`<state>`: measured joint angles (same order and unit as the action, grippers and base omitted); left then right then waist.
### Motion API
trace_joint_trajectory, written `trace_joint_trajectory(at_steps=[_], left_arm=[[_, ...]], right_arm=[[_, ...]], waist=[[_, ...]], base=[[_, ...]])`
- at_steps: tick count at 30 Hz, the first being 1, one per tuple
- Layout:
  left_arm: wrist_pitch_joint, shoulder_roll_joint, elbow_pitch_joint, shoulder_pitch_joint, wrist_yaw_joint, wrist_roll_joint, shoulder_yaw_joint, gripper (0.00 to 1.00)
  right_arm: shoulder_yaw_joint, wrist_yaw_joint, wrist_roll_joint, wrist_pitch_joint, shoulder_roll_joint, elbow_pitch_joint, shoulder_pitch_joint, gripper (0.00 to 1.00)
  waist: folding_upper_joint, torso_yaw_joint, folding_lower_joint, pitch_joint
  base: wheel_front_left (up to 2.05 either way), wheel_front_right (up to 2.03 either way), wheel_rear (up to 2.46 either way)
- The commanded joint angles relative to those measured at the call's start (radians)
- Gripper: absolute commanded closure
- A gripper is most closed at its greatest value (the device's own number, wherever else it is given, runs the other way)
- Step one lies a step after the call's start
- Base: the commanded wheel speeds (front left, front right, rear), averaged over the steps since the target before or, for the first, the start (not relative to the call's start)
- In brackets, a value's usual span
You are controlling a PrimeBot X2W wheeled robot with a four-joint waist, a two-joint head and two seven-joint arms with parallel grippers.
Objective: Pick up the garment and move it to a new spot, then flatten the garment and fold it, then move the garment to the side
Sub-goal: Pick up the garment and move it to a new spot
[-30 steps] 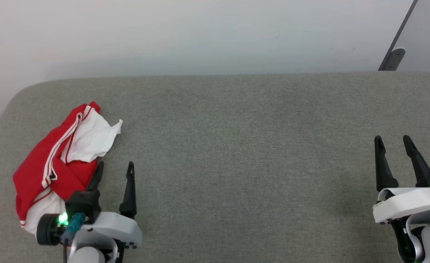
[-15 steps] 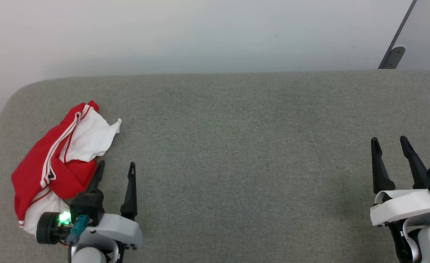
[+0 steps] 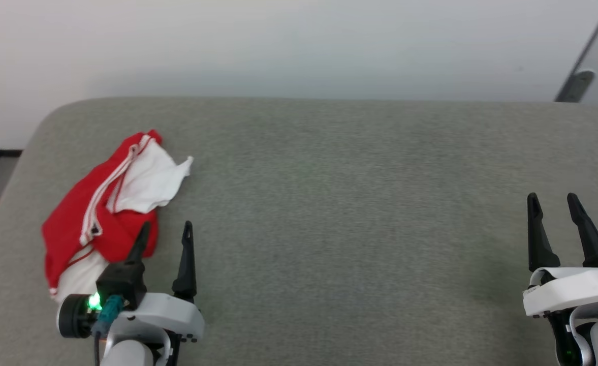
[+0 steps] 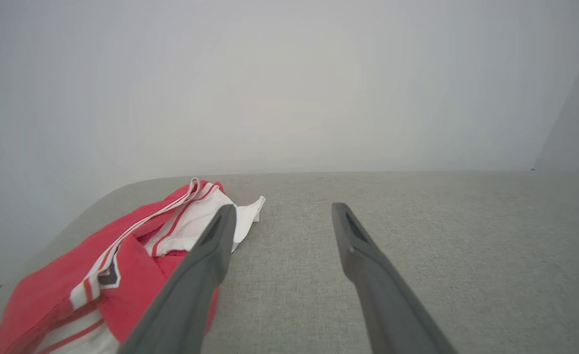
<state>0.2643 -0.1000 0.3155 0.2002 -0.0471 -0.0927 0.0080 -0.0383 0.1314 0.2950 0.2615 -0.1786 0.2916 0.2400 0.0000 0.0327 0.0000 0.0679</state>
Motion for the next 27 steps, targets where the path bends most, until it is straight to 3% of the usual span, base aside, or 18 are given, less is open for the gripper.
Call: trace_joint_trajectory(at_steps=[1, 19, 27], left_arm=[[0.000, 0.003, 0.000, 0.003, 0.002, 0.006, 0.003, 0.00], [0.000, 0.047, -0.007, -0.054, 0.038, -0.015, -0.022, 0.00], [0.000, 0.050, -0.095, -0.118, 0.115, -0.089, 0.006, 0.00]], right_arm=[[0.006, -0.001, 0.005, 0.005, -0.002, -0.004, -0.006, 0.00], [0.101, -0.001, 0.024, 0.005, -0.009, -0.006, -0.034, 0.00], [0.259, -0.001, 0.043, 0.005, -0.028, 0.021, 0.063, 0.00]], waist=[[0.0000, 0.048, 0.0000, 0.007], [0.0000, 0.476, 0.0000, -0.008], [0.0000, 0.522, 0.0000, 0.047]], base=[[0.00, 0.00, 0.00], [0.00, 0.00, 0.00], [0.00, 0.00, 0.00]])
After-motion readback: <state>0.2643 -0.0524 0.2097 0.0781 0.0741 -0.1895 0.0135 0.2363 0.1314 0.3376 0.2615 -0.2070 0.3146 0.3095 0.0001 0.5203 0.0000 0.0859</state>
